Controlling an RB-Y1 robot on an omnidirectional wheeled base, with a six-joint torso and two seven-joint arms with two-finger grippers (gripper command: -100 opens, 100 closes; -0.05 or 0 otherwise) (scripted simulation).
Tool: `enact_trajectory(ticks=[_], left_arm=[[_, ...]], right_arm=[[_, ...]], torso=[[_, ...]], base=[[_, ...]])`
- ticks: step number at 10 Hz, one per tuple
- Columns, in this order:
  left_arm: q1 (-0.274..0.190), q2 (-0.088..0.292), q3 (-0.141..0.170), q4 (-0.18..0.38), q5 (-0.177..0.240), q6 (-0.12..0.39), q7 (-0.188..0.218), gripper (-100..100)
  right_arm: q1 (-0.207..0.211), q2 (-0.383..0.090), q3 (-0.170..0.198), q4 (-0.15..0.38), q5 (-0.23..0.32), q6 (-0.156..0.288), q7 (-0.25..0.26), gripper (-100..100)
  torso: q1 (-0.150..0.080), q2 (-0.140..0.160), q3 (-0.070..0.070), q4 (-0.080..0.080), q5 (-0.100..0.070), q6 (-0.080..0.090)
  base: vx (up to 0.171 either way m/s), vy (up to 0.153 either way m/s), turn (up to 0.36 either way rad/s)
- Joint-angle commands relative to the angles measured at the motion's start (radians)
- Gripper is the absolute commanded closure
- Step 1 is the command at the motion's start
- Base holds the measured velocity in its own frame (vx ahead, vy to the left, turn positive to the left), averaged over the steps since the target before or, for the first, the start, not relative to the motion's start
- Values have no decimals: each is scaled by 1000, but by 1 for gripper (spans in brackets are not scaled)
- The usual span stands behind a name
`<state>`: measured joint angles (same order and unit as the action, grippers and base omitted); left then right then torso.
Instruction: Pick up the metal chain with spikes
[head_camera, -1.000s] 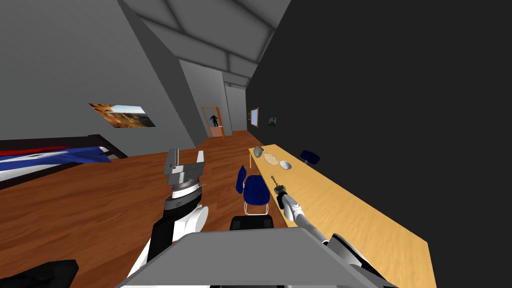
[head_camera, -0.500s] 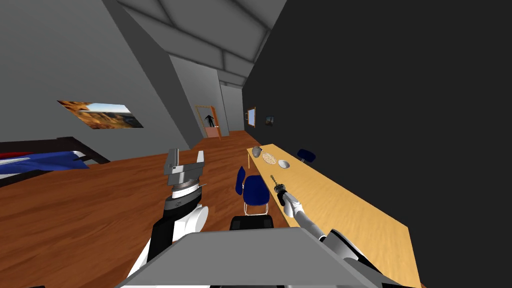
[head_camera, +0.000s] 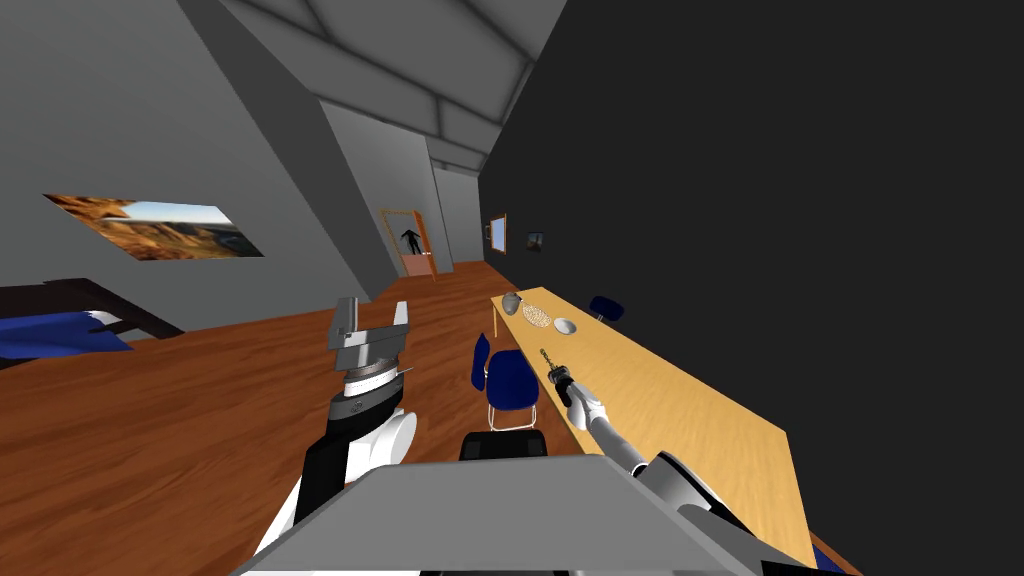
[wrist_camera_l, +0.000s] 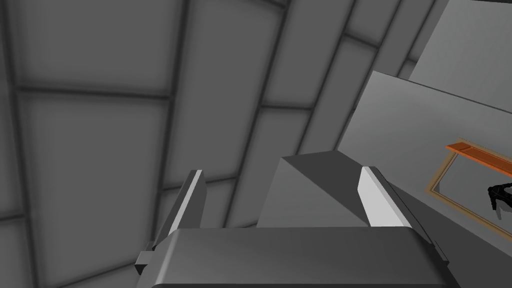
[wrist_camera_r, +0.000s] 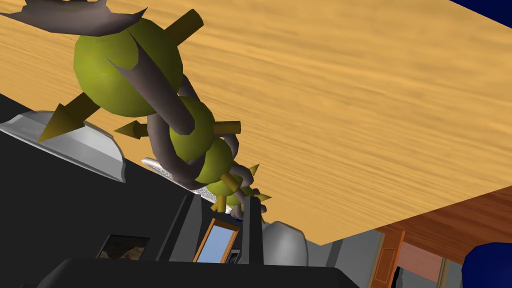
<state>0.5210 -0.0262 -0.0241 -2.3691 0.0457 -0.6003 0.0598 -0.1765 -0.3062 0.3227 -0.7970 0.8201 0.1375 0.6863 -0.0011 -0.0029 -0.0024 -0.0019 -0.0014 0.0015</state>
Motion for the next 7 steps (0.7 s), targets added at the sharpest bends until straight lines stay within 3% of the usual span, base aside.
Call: enact_trajectory(ticks=[1, 2, 5, 7], left_arm=[[0, 0, 0, 0, 0, 0, 0, 0], [0, 0, 0, 0, 0, 0, 0, 0], [0, 0, 0, 0, 0, 0, 0, 0], [0, 0, 0, 0, 0, 0, 0, 0]], right_arm=[[-17, 2, -20, 22, -39, -35, 50, 100], [-17, 2, -20, 22, -39, -35, 70, 100], [-47, 4, -56, 64, -116, -102, 159, 100], [-47, 4, -56, 64, -116, -102, 192, 100]], torso=[[0, 0, 0, 0, 0, 0], [0, 0, 0, 0, 0, 1], [2, 1, 0, 0, 0, 0], [2, 1, 1, 0, 0, 0]], base=[[0, 29, -127], [-3, 36, -94], [-6, 53, -122], [-8, 29, -32]])
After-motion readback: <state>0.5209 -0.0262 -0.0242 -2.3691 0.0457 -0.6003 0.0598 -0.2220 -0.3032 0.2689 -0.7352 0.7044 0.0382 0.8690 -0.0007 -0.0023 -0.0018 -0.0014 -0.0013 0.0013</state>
